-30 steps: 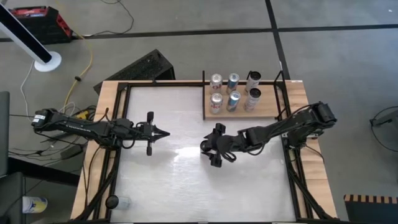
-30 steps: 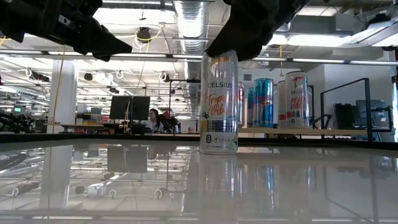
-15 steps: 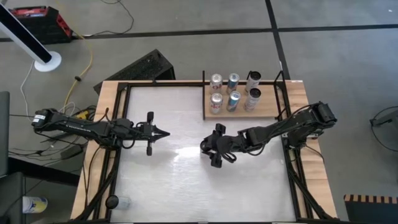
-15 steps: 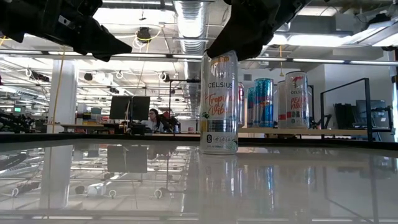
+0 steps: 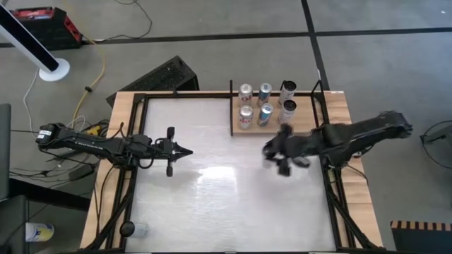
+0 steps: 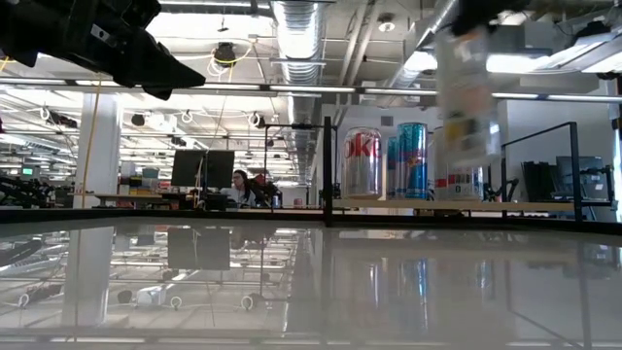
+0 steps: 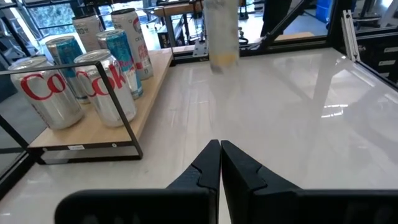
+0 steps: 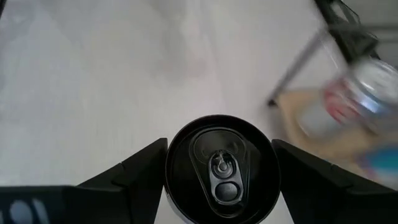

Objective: Place canned beverage on shelf
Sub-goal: Put the top white-yellow soda can on the shelf

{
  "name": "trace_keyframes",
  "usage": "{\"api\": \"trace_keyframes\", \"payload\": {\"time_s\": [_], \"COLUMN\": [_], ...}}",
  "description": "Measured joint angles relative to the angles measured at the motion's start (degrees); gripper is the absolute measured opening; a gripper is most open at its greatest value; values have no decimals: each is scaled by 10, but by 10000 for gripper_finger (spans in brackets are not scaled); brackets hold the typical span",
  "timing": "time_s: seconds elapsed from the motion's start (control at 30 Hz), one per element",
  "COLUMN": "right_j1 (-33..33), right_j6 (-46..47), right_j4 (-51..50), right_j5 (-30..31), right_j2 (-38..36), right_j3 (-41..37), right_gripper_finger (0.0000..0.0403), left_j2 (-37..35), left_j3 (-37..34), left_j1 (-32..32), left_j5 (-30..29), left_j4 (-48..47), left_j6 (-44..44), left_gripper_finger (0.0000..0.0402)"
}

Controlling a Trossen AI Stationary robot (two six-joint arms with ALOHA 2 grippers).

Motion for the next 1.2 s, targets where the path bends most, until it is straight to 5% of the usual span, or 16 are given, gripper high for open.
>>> {"api": "trace_keyframes", "payload": {"time_s": [0.3,0.53,1.2], "right_j1": [-26,-103,-283], "right_j6": [26,-66,-156], "right_j4": [-193,-214,-176], "right_j5": [50,91,71], "right_j2": [-210,-318,-384], "right_j3": [1,1,-93], "right_gripper_finger": [291,291,291], "left_j2": [0,0,0], "left_j3": [0,0,0], "left_j1": [0,0,0], "left_j5": [-10,-9,1], "left_j4": [7,52,127], "left_j6": [-6,-25,-63], "left_gripper_finger": [0,0,0]}}
